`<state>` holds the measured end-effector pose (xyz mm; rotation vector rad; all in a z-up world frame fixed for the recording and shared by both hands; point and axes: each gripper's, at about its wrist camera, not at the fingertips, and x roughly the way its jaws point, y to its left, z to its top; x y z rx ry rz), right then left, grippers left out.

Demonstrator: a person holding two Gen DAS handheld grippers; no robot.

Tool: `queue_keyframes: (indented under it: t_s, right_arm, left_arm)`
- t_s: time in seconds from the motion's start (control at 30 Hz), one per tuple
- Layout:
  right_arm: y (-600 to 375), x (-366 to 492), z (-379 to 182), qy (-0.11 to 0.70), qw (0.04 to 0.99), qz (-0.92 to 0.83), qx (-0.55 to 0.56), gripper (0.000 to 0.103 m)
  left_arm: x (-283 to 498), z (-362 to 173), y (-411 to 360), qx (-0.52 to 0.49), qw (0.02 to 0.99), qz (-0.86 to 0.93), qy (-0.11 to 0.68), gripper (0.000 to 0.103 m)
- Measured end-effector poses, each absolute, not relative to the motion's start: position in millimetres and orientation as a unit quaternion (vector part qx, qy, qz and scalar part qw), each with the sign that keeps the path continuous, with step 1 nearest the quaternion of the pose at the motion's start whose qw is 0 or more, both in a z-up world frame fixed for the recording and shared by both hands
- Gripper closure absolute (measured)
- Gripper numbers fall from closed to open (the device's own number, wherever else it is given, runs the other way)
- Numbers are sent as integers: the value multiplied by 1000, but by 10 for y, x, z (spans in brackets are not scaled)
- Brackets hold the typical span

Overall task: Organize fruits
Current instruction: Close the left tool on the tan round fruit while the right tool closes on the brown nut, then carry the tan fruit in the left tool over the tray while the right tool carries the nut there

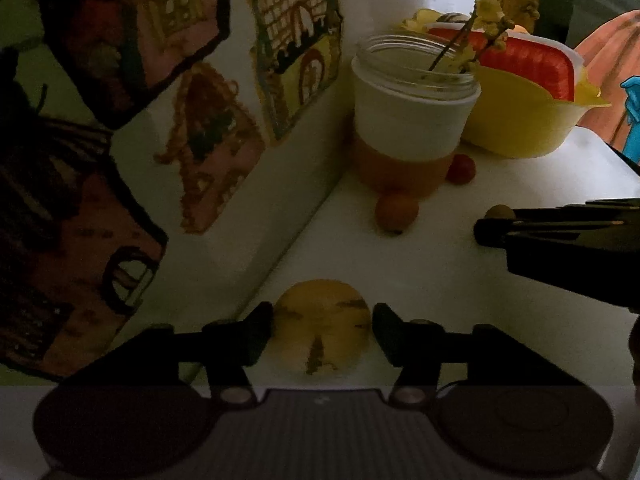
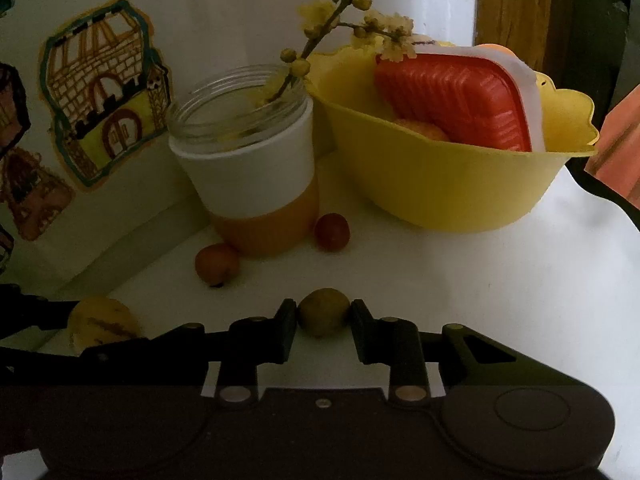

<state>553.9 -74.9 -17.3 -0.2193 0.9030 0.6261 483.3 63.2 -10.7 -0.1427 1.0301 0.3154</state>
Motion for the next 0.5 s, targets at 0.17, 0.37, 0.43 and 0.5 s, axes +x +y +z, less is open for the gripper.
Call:
queue_keyframes:
  t_s: [0.17,0.37,0.43,0.5]
  right_arm:
    - [-811,5483,-147,438,842,300,-97,72]
    - [-977,5337,-73,446,839,298,-90,72]
    - [-1054,5277,-33,449,839,293,-86,72]
    - [-1141,5219,15,451,840,290,-81,72]
  left_arm:
    - [4796,-62,660,-71,857,150,488,48]
    - [4695,-34,577,-77,856,138,492,49]
    - [4672,-28,525,-78,856,132,494,49]
    - [4639,-17,461,-78,856,125,496,49]
